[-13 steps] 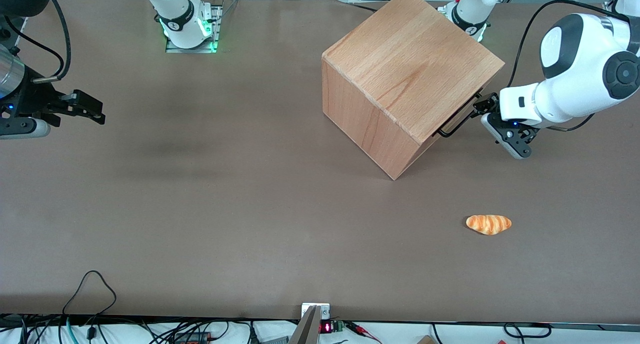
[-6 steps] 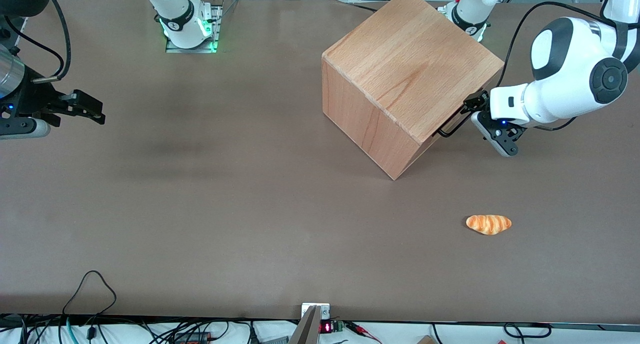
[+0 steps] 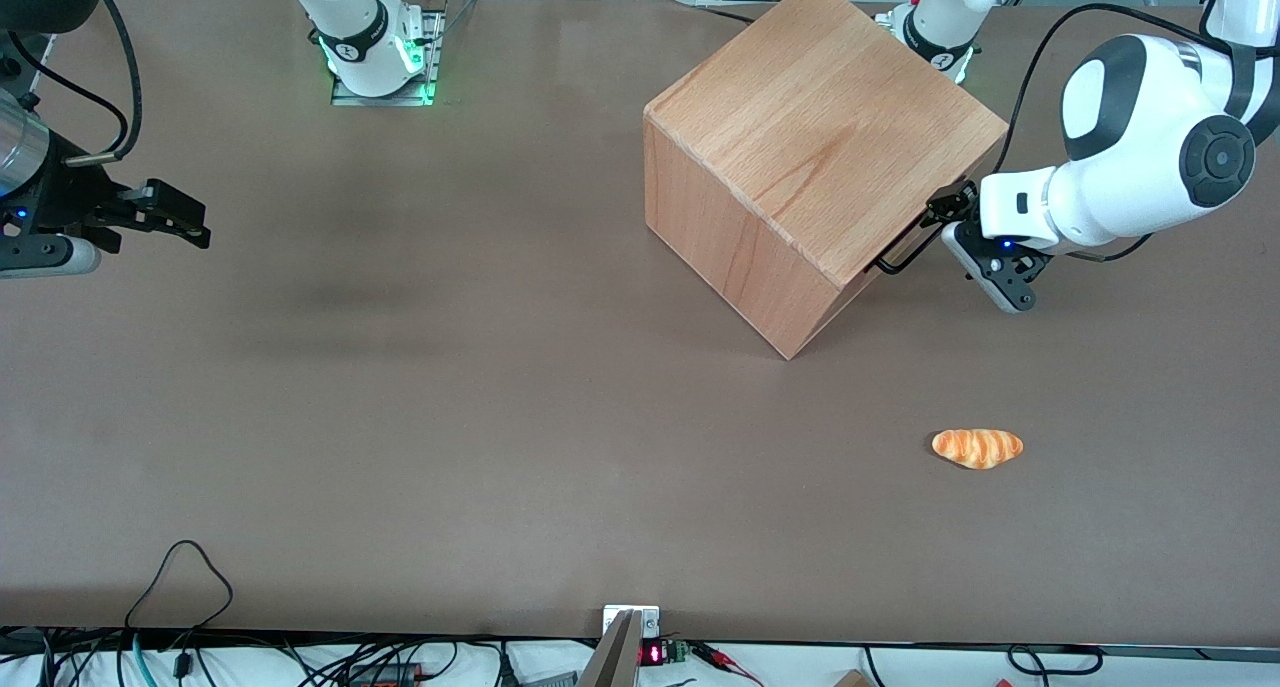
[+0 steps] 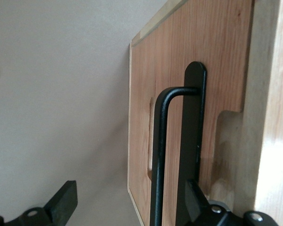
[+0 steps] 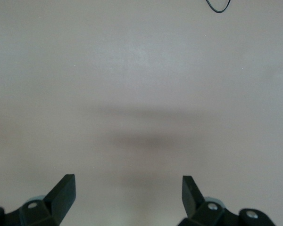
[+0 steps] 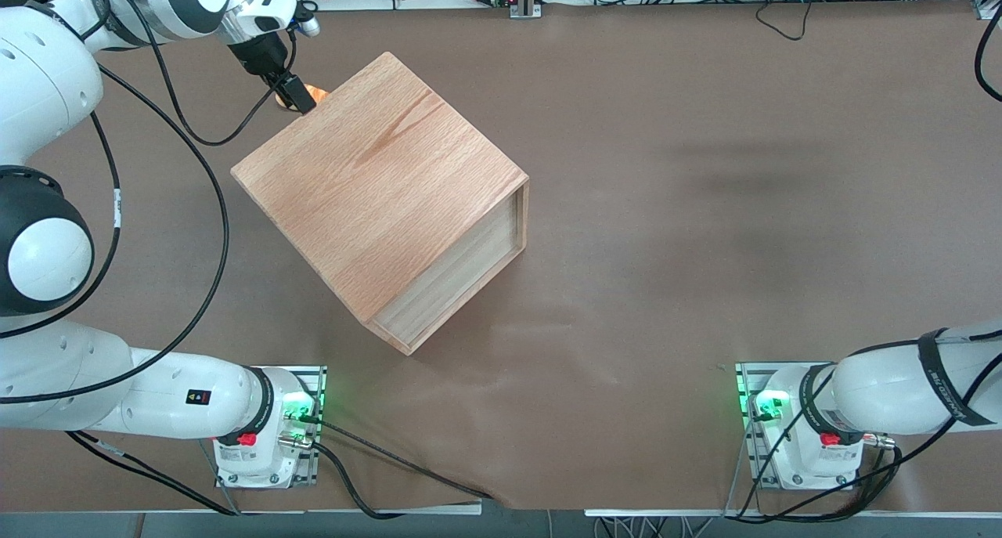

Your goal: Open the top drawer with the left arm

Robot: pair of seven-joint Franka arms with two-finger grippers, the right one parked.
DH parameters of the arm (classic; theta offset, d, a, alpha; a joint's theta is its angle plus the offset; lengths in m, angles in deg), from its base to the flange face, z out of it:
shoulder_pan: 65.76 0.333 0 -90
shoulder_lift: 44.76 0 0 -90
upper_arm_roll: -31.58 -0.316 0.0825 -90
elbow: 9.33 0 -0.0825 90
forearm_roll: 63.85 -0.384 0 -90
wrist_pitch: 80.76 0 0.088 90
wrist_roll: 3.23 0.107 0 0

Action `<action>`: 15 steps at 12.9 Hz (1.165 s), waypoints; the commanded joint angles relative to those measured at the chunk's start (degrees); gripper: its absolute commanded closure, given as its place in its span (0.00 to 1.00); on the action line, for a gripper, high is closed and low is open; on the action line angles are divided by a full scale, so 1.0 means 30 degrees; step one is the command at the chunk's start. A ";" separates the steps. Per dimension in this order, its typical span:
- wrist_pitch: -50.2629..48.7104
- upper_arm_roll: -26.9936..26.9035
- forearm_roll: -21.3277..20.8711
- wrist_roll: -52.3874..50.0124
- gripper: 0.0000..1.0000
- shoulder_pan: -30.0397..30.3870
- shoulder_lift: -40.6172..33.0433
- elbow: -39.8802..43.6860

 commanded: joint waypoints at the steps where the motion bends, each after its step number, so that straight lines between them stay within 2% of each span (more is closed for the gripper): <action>1: 0.0550 0.0236 0.0694 0.0470 0.00 0.0083 0.0161 -0.0418; 15: 0.0667 -0.0174 0.1164 0.1642 0.00 0.0288 0.0424 -0.0477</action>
